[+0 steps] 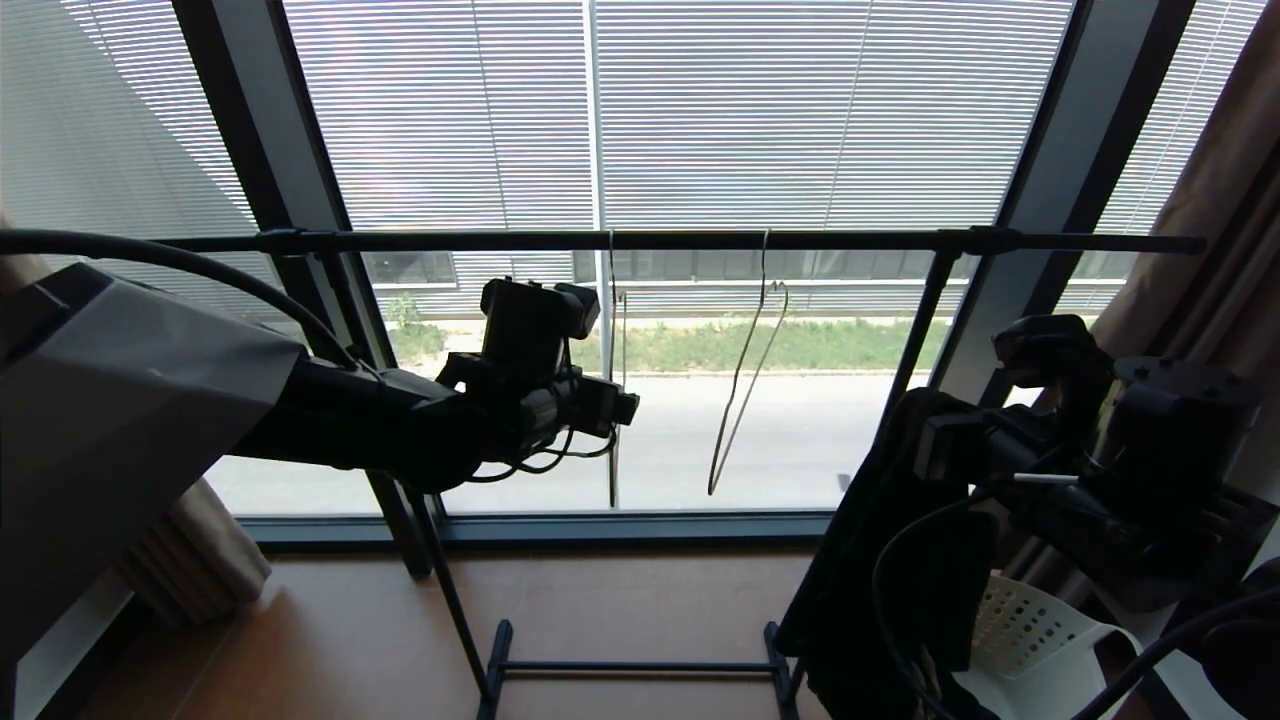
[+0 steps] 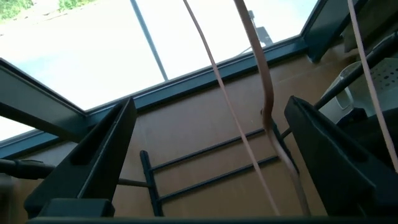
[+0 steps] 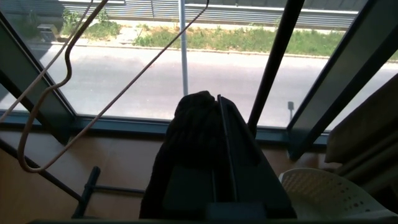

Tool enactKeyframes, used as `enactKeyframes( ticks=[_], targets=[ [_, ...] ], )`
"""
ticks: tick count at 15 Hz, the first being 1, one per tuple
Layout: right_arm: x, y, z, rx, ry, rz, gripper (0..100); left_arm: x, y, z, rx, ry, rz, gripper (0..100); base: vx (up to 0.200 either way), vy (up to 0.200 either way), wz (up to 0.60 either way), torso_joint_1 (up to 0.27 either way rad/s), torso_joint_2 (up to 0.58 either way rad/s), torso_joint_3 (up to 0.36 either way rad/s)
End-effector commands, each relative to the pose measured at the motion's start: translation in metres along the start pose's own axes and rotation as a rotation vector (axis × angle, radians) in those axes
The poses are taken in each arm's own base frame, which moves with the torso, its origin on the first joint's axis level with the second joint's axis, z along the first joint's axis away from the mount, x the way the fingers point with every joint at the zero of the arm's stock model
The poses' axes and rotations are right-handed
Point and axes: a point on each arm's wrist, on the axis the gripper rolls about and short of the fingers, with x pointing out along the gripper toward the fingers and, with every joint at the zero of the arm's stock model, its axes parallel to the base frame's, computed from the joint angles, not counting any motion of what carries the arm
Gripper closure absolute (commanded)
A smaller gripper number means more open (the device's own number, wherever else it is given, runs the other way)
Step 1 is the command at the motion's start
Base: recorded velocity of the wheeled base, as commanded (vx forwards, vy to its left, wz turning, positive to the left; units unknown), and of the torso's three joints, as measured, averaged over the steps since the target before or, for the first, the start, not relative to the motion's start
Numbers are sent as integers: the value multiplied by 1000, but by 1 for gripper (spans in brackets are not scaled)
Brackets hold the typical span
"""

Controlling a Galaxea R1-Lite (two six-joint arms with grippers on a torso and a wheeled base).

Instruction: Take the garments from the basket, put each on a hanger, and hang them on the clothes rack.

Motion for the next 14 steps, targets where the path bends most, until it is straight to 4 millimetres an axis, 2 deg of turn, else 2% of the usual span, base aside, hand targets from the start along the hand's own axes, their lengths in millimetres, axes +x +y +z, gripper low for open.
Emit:
enactKeyframes(
  ticks=[1,10,14],
  targets=[
    [0,0,-1,-1,2,1,100,7,-1,3,-2,-11,1,0,0,0,0,0,0,0],
    [0,0,-1,-1,2,1,100,36,-2,-2,-7,-8,68,0,0,0,0,0,0,0],
    [0,0,-1,-1,2,1,100,38,-2,-3,-6,-7,80,0,0,0,0,0,0,0]
  ],
)
